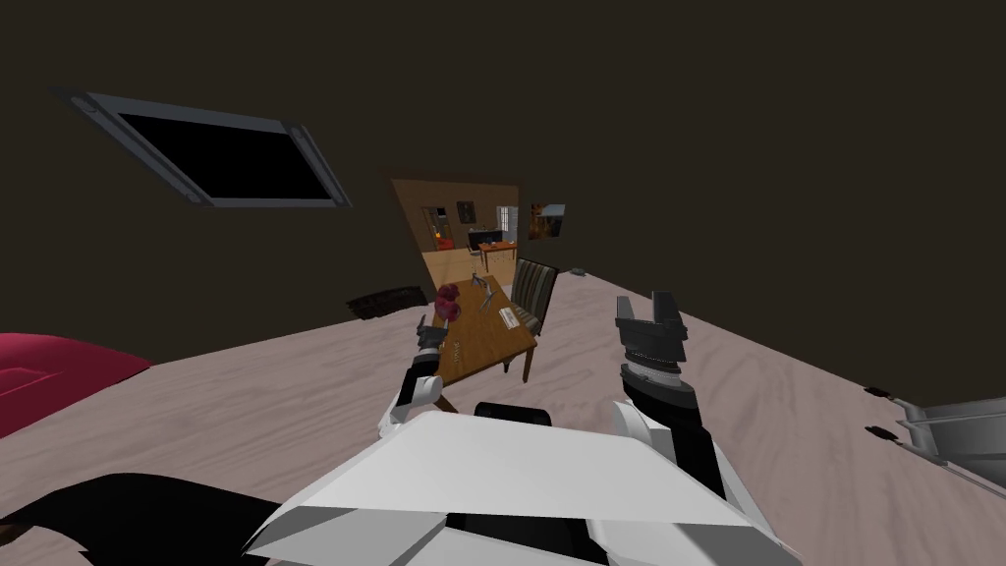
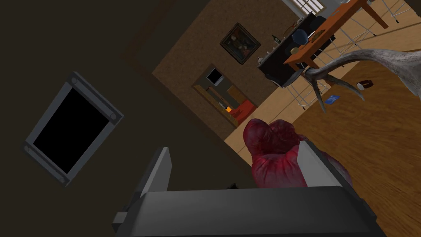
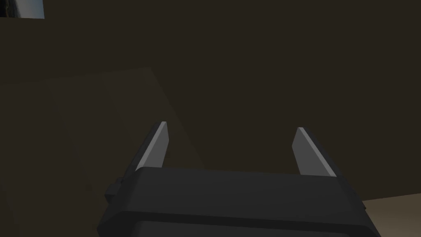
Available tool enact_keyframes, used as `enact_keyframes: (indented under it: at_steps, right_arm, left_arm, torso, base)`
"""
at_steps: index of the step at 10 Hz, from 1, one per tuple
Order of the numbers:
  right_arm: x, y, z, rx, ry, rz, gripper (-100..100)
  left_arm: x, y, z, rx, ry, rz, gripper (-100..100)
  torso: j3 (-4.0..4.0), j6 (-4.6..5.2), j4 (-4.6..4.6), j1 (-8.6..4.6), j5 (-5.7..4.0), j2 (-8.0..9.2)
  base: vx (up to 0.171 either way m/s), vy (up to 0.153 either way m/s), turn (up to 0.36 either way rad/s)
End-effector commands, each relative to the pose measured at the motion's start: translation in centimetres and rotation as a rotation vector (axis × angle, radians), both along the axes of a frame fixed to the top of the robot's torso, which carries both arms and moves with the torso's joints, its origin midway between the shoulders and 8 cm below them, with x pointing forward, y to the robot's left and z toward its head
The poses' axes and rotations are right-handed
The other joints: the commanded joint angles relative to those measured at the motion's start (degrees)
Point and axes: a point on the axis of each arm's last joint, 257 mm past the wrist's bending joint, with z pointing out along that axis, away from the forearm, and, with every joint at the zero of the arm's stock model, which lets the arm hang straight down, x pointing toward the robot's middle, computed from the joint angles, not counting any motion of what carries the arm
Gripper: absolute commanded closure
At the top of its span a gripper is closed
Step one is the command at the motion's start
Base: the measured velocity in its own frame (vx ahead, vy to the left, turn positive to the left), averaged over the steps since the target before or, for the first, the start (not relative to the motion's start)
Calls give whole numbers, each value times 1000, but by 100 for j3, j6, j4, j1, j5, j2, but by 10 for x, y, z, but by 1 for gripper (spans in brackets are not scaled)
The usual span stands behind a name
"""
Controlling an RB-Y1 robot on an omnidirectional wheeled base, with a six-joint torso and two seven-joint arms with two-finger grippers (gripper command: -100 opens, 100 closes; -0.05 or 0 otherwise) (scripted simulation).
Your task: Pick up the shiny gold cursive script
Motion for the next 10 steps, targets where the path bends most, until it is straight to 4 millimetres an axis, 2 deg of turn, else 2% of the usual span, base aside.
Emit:
enact_keyframes:
  at_steps: [1, 3, 8, 10]
  right_arm:
    - [0, 0, 0, 0, 0, 0, 0]
    - [0, 0, 0, 0, 0, 0, 0]
    - [0, 0, 0, 0, 0, 0, 0]
    - [0, 0, 0, 0, 0, 0, 0]
  left_arm:
    - [0, 8, -17, -70, 10, 9, -100]
    - [-1, 10, -24, -72, 24, 12, -100]
    - [-4, 33, -73, -256, 50, 51, -100]
    - [-5, 40, -85, -315, 46, 64, -100]
  torso:
    - [0, 0, 0, 0, 0, 0]
    - [0, -1, 0, 0, 0, 0]
    - [0, -1, 0, 1, 0, 0]
    - [1, -1, 0, 0, 0, 1]
  base:
    - [-5, 10, -147]
    - [-3, 8, -31]
    - [-5, 8, -113]
    - [-6, 8, -110]
